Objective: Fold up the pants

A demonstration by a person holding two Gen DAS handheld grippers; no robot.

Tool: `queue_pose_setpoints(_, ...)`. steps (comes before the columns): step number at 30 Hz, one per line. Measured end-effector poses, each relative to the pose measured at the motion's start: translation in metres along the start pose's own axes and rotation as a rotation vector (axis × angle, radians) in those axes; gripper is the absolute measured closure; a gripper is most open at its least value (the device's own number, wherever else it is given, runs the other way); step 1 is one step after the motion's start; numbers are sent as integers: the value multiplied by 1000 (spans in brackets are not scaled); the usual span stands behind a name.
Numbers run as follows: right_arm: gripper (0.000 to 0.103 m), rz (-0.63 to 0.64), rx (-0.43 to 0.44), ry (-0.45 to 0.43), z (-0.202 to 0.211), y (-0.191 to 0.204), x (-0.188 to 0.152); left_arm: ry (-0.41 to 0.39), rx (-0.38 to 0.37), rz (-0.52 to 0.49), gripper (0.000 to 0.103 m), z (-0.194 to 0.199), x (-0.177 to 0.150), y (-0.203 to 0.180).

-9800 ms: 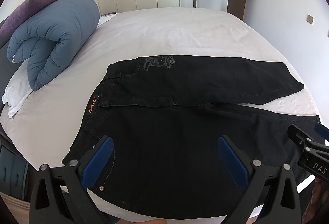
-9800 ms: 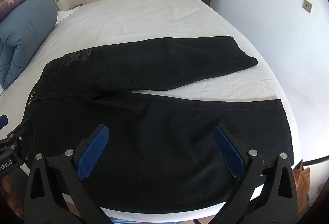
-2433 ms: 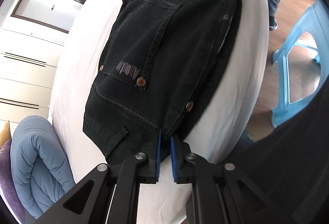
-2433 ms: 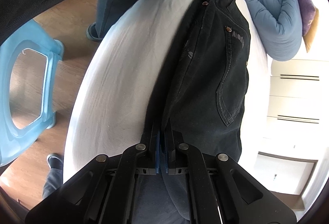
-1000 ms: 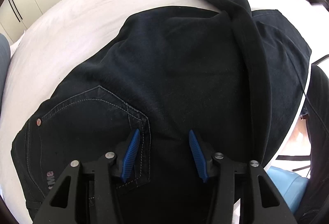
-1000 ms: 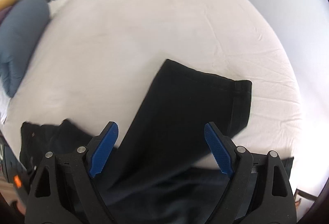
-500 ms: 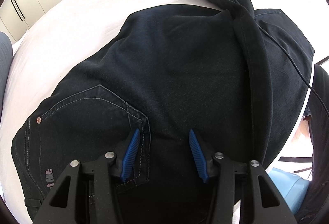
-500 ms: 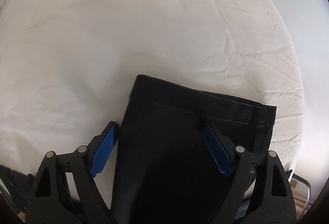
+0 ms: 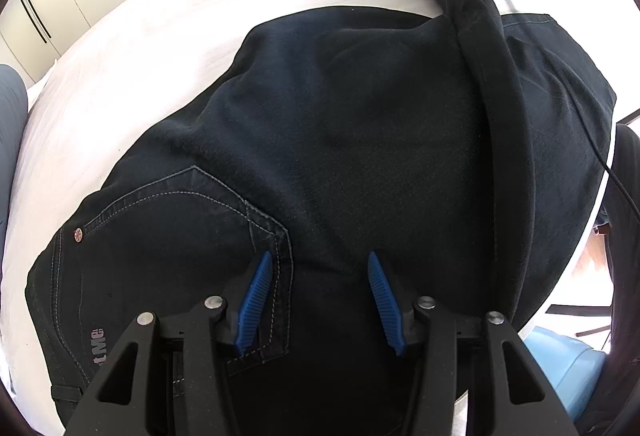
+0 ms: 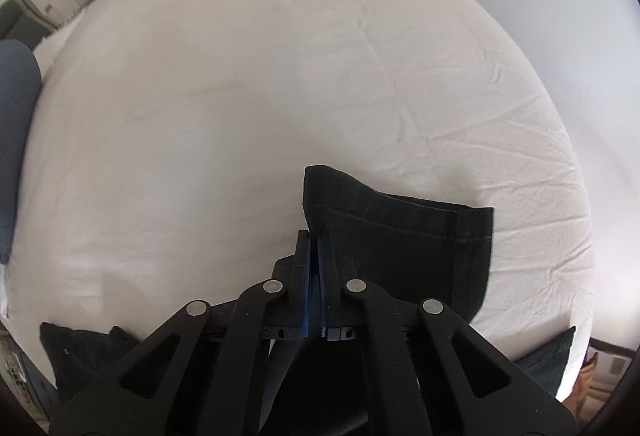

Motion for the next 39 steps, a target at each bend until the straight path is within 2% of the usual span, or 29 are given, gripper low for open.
queue_pose_setpoints(2, 102, -40, 32, -61, 30, -21, -4, 1, 4, -2, 51, 0, 0, 0)
queue_pose_setpoints(5, 102, -136, 74, -153, 84, -70, -28, 9, 10, -9, 51, -1, 2, -2)
queue_pose_setpoints(10, 102, -349, 132, -268, 148, -158, -106, 33, -1, -6, 50, -2, 6, -3)
queue_pose_setpoints(13, 102, -489, 126, -283, 154, -212, -166, 42, -12, 16, 47, -4, 9, -1)
queue_pose_setpoints(16, 102, -642, 130, -263, 135, -252, -222, 53, -12, 31, 43, -5, 13, -1)
queue_pose_setpoints(18, 102, -747, 153, -236, 118, -271, -254, 60, 22, 39, 32, -7, 16, 0)
queue_pose_setpoints(20, 102, -799, 161, -220, 107, -275, -277, 68, 69, 56, 11, -9, 17, 7)
queue_pose_setpoints(21, 102, -823, 171, -215, 101, -274, -281, 75, 76, 78, 9, -11, 18, 11)
queue_pose_setpoints(23, 102, -830, 180, -227, 100, -276, -281, 84, 66, 112, 8, -13, 18, 14)
queue_pose_setpoints(28, 102, -836, 202, -261, 111, -278, -271, 85, 96, 101, 8, -11, 23, 9)
queue_pose_setpoints(31, 102, -863, 219, -253, 115, -283, -286, 84, 97, 113, 8, -12, 24, 7)
queue_pose_setpoints(32, 102, -867, 221, -247, 122, -272, -294, 83, 96, 118, 7, -13, 25, 7)
queue_pose_setpoints(36, 102, -911, 223, -206, 104, -289, -320, 80, 89, 138, 3, -13, 19, 8)
queue_pose_setpoints(39, 103, -918, 226, -203, 105, -291, -325, 82, 83, 134, 3, -11, 17, 9)
Point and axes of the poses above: each gripper's, at about its wrist camera, not at the fingertips, and z roughly against the way its jaws point, y to its left, x to its top, the point moved 9 cm from there along -z, roughly the way its jaws point, and after that the axes turned 3 degrees about -y, right-handed, at the moved point
